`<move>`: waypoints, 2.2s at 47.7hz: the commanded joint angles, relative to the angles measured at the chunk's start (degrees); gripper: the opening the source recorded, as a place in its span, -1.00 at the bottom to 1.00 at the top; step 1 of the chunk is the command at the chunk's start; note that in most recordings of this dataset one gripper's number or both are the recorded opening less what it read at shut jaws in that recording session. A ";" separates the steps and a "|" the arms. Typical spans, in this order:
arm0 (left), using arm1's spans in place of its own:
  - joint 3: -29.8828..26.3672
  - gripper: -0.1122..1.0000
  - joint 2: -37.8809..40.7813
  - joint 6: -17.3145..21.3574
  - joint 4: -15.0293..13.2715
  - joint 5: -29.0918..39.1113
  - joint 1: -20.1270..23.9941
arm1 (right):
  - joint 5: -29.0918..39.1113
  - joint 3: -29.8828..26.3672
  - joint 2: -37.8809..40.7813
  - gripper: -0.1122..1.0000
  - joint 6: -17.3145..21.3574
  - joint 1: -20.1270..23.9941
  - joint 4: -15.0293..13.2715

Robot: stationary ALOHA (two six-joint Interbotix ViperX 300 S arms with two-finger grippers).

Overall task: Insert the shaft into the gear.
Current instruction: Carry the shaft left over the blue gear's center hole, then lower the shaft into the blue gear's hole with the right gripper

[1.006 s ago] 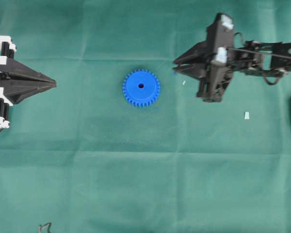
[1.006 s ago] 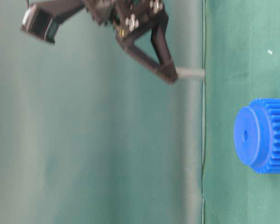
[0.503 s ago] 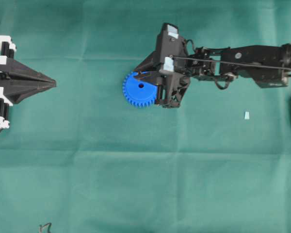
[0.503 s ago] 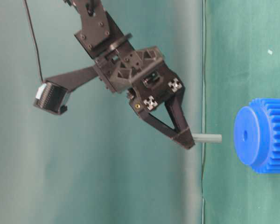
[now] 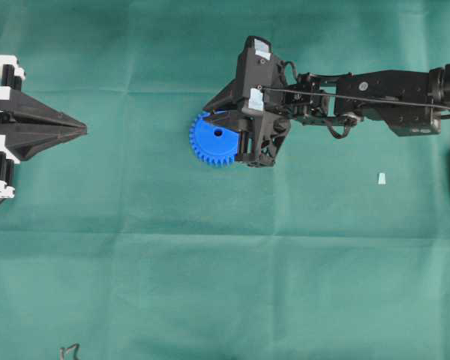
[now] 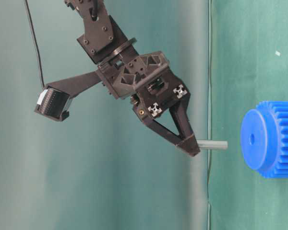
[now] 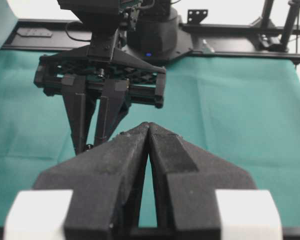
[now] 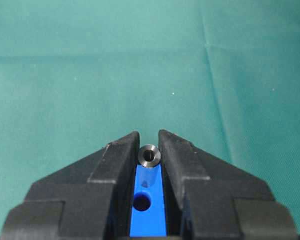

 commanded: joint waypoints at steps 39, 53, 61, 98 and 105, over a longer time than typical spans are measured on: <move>-1.58 -0.76 0.35 0.00 0.09 -0.18 0.09 | -8.17 1.49 8.53 -0.49 0.53 -0.09 0.53; -1.58 -0.76 0.35 0.09 0.09 -0.18 0.09 | -7.29 1.58 8.96 -0.49 0.53 0.18 0.53; -1.58 -0.76 0.35 0.09 0.09 -0.18 0.18 | -6.33 1.49 9.05 -0.49 0.62 0.18 0.53; -1.58 -0.76 0.35 0.09 0.09 -0.18 0.18 | -2.37 0.97 6.59 0.90 1.05 0.53 0.88; -1.58 -0.76 0.35 0.09 0.18 -0.18 0.09 | 0.44 0.97 1.67 0.90 0.88 0.53 0.62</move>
